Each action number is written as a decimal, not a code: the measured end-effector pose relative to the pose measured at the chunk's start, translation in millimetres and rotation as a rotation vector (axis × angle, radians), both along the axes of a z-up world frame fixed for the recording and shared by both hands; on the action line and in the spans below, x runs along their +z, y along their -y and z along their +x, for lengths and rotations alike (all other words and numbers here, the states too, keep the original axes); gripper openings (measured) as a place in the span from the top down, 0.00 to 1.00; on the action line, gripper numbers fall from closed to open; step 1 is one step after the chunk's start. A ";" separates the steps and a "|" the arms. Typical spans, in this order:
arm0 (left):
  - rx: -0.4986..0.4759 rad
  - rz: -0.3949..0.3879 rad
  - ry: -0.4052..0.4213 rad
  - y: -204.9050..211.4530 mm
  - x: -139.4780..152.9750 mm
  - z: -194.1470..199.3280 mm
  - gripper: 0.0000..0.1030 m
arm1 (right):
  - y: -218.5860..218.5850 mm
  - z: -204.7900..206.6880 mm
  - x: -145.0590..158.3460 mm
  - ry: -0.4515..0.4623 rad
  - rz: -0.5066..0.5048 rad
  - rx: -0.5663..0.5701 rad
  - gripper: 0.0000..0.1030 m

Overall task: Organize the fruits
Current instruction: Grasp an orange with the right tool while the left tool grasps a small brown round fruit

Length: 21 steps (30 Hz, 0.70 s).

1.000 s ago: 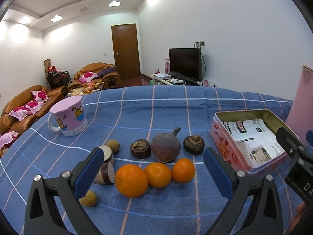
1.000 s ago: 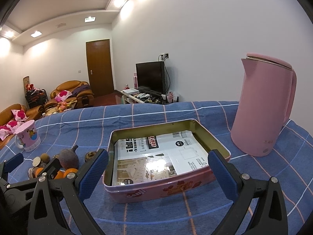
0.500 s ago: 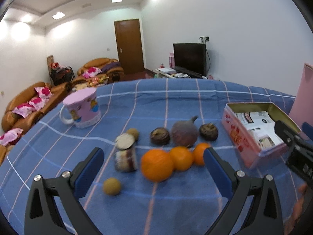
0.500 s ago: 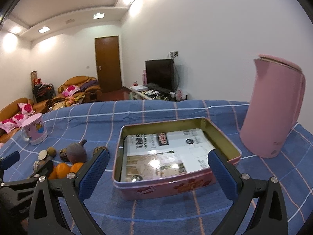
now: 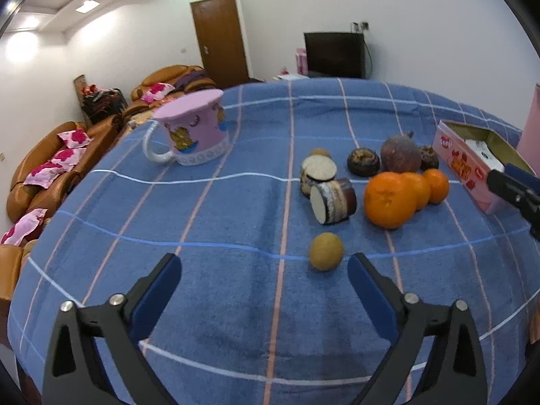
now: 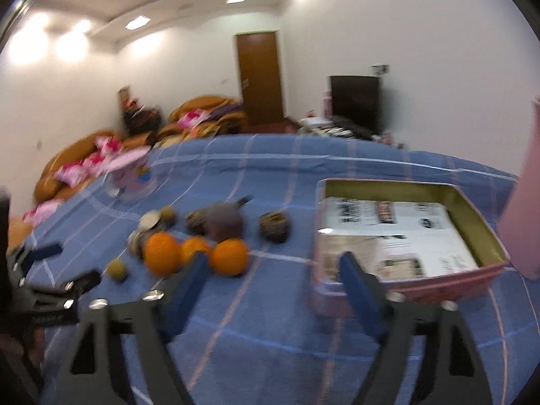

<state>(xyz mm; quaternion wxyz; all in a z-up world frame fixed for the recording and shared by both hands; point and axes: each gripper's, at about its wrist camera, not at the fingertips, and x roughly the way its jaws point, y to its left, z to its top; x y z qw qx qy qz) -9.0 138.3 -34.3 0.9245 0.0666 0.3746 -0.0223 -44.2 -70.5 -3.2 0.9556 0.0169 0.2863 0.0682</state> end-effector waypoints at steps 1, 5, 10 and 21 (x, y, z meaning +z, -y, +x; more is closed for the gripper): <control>-0.012 -0.007 -0.012 1.2 -1.7 1.9 0.08 | -7.0 2.4 -1.6 -0.012 -0.008 0.016 0.38; -0.045 -0.021 -0.037 11.8 -4.0 9.9 0.18 | -21.8 17.7 -10.4 -0.086 -0.024 0.025 0.38; -0.063 -0.046 -0.103 20.2 -12.2 26.0 0.37 | -31.8 36.6 -22.3 -0.183 -0.037 0.044 0.49; -0.105 -0.095 -0.135 21.0 -17.3 28.3 0.70 | -39.9 72.5 -37.0 -0.295 -0.046 0.055 0.50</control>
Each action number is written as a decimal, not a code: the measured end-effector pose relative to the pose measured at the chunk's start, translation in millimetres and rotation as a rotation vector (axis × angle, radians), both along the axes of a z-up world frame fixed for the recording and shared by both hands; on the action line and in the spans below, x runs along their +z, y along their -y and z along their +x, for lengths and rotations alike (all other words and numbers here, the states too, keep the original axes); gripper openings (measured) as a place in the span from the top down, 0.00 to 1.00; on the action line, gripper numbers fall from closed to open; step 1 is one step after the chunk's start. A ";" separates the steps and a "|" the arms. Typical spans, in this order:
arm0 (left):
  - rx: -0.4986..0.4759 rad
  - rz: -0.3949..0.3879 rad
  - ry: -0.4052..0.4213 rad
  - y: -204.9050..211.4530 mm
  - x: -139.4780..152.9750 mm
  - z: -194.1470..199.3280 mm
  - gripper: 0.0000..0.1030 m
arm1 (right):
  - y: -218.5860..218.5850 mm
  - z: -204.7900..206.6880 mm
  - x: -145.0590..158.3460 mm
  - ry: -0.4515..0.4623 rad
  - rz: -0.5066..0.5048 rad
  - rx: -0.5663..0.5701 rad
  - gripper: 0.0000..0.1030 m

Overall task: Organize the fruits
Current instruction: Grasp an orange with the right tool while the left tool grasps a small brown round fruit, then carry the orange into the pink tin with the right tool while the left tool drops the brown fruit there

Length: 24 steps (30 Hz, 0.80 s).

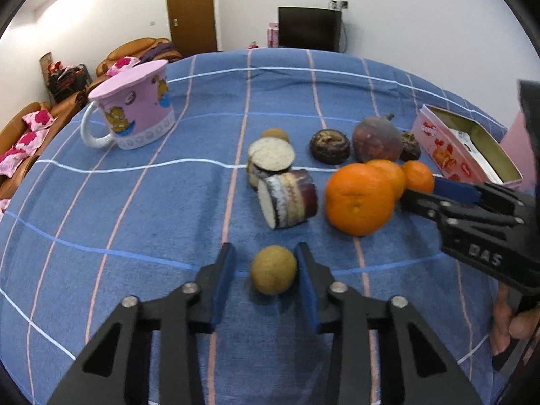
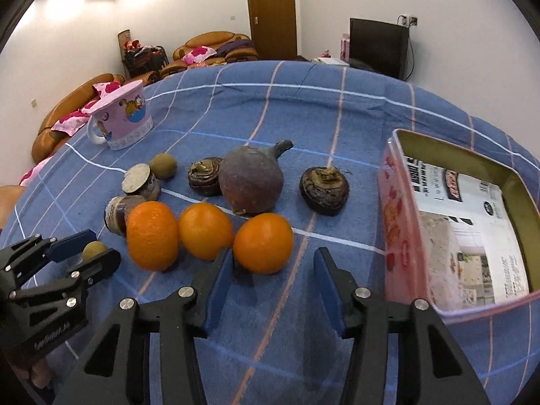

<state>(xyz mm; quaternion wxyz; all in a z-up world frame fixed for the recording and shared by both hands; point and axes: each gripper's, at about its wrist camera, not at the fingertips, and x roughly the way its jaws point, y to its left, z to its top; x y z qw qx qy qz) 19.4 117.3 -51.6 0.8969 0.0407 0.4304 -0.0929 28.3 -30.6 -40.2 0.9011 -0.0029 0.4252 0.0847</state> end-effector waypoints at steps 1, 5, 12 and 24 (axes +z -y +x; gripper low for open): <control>-0.010 0.002 0.001 1.8 0.2 -0.5 0.73 | -0.6 2.5 -2.1 -0.013 0.000 0.005 0.51; -0.016 0.019 0.006 5.2 1.5 -1.2 0.74 | -2.2 3.2 -1.8 -0.009 0.002 0.037 0.65; 0.052 0.006 0.111 1.6 18.4 -10.3 0.74 | 0.0 -13.2 11.1 0.065 0.016 0.052 0.66; -0.001 -0.051 0.314 64.7 63.9 -17.5 0.74 | 43.3 -43.7 64.1 0.299 0.009 -0.082 0.66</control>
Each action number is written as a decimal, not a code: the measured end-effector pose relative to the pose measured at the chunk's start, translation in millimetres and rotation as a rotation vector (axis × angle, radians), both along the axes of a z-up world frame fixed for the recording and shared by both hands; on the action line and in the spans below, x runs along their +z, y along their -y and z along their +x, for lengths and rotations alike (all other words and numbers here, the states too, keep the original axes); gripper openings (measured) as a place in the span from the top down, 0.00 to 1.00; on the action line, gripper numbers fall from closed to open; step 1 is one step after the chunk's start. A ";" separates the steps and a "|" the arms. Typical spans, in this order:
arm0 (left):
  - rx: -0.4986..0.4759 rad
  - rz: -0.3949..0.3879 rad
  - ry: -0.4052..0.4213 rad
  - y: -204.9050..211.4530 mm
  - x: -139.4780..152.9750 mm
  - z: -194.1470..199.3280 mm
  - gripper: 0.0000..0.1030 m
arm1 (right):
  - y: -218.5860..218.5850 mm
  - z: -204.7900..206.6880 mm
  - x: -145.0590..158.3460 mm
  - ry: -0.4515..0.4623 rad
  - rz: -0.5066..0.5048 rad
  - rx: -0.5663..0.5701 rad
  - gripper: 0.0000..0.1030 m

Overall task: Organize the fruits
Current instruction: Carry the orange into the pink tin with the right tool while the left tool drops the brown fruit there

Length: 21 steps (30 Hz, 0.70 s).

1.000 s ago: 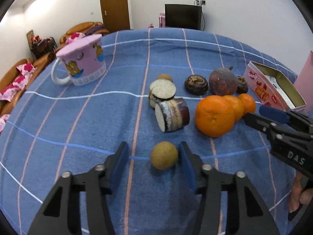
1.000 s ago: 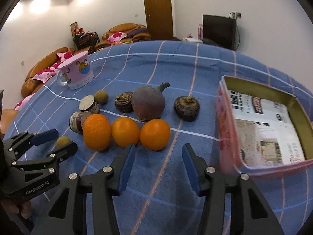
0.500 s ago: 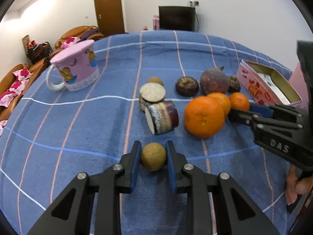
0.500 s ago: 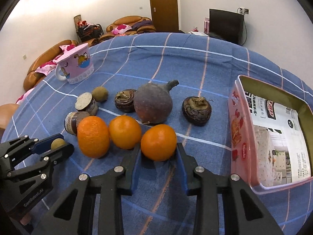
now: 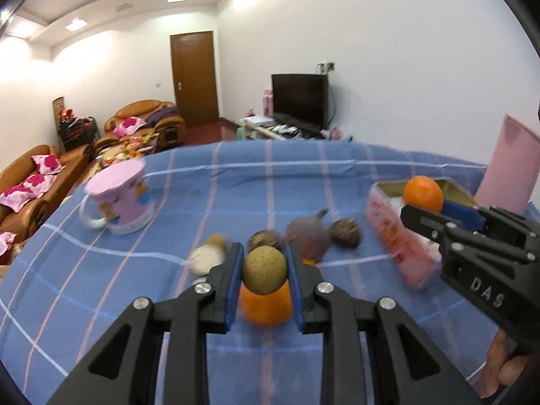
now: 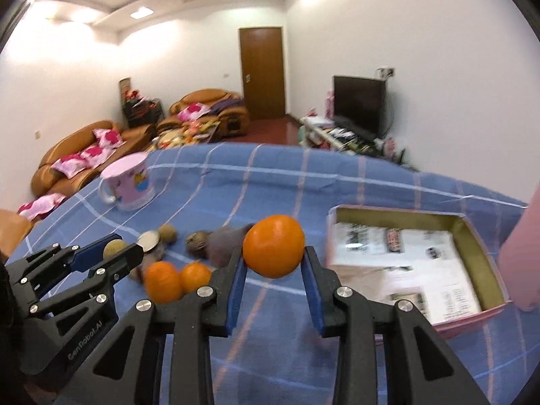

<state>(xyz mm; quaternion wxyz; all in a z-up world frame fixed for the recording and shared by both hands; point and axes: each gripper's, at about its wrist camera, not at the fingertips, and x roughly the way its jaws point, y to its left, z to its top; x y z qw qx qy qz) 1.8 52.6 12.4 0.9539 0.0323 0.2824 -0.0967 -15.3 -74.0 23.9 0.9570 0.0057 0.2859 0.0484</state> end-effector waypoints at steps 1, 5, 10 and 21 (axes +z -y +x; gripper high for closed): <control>-0.007 -0.005 0.002 4.8 0.6 0.2 0.74 | 6.1 -1.0 2.3 0.012 -0.005 -0.016 0.66; -0.045 -0.040 -0.009 35.3 2.5 10.7 0.74 | 33.0 -3.9 7.1 0.053 -0.054 -0.097 0.66; -0.087 -0.047 -0.009 73.5 3.4 19.1 0.74 | 75.3 3.9 2.2 0.038 -0.094 -0.205 0.66; -0.168 -0.031 -0.041 148.9 -1.8 35.0 0.74 | 135.2 15.6 -14.4 -0.033 -0.097 -0.297 0.66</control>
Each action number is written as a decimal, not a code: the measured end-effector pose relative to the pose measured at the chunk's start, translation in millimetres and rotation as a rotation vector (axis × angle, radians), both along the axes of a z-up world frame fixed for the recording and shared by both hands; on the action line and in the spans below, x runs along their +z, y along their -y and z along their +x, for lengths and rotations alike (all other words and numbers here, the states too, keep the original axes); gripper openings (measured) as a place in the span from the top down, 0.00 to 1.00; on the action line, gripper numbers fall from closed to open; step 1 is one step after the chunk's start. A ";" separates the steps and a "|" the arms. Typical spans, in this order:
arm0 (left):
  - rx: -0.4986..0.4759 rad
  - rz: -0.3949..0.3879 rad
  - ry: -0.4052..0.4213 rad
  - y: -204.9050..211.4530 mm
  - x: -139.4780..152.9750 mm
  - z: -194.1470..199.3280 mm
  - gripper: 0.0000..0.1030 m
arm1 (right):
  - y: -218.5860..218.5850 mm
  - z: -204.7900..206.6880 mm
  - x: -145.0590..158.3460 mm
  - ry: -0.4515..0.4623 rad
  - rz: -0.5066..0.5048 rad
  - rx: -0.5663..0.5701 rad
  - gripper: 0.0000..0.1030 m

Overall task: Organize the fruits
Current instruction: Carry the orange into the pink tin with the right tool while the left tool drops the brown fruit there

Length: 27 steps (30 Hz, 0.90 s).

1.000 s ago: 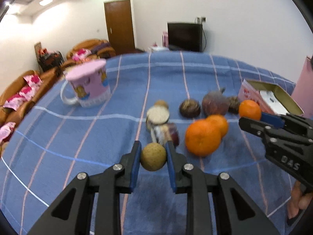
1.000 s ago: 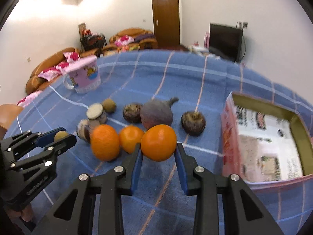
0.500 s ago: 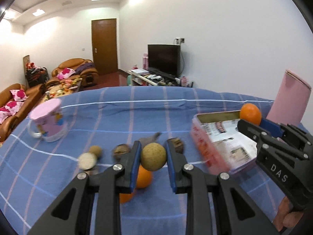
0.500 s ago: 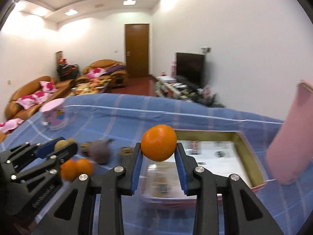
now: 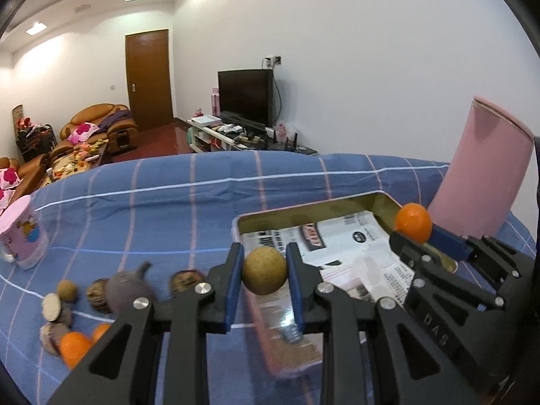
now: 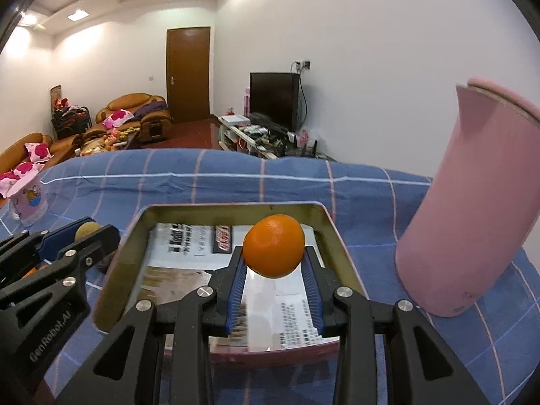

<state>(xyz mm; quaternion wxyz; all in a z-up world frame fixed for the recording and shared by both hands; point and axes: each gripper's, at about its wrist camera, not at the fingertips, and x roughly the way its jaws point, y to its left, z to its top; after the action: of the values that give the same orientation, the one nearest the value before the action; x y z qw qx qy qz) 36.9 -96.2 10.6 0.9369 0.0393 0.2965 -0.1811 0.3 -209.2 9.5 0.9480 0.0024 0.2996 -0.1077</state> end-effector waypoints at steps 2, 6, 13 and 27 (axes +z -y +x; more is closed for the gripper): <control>-0.006 0.006 -0.013 7.5 -3.6 5.0 0.74 | 4.0 3.1 -2.9 -0.016 -0.003 -0.001 0.66; -0.018 0.019 -0.026 17.5 -8.8 8.8 0.74 | 9.2 8.7 -11.7 -0.059 0.035 0.016 0.66; -0.015 0.055 -0.038 22.9 -18.1 19.3 0.74 | 12.7 13.5 -24.8 -0.106 0.063 0.032 0.66; 0.019 0.068 -0.018 20.7 -19.9 16.9 0.65 | 22.2 5.5 -20.7 -0.070 0.129 0.011 0.34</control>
<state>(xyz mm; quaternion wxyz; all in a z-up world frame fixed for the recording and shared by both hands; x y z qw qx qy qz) 53.8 -117.0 -9.4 0.9341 0.0664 0.3111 -0.1624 5.8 -231.4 -11.2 0.9354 0.0580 0.3389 -0.0831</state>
